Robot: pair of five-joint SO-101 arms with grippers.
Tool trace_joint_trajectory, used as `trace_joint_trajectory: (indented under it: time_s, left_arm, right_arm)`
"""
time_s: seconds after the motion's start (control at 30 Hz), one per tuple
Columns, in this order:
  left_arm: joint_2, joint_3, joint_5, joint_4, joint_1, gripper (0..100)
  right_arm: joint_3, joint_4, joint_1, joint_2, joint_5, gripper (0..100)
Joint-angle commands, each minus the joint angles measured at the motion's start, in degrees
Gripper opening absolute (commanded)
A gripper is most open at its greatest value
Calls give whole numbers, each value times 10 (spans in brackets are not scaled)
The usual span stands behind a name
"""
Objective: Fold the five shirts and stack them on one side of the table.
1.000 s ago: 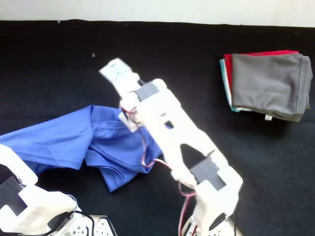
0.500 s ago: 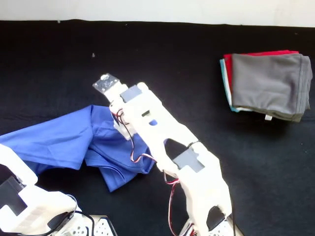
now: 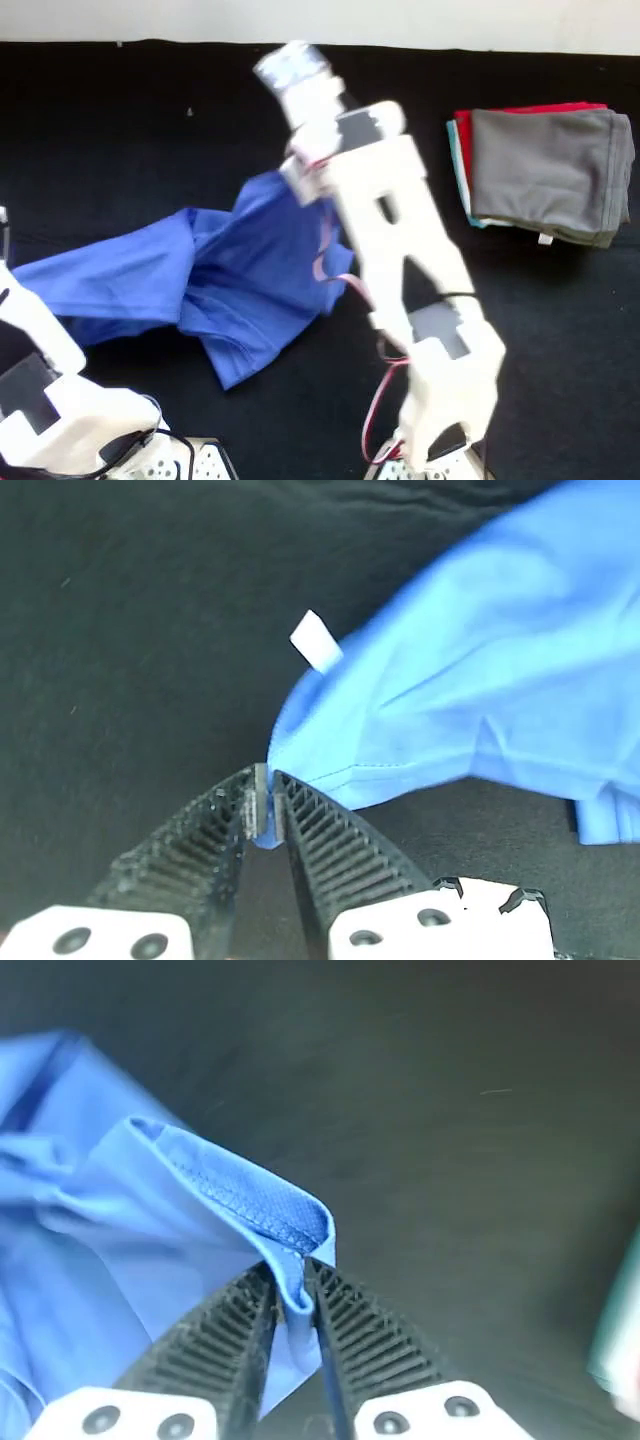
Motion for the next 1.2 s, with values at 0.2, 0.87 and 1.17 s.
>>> trace_joint_trajectory:
  time_s: [0.2,0.87,1.17]
  left_arm:
    - [-9,-270,30,51,101,9]
    - [-2,-647,30,60,151,9]
    - [-7,-379,31,62,154,9]
  right_arm:
    - [-182,16,206,-59,69,6]
    - [-473,36,355,-59,85,6]
    - [-466,140,307,-60,80,6]
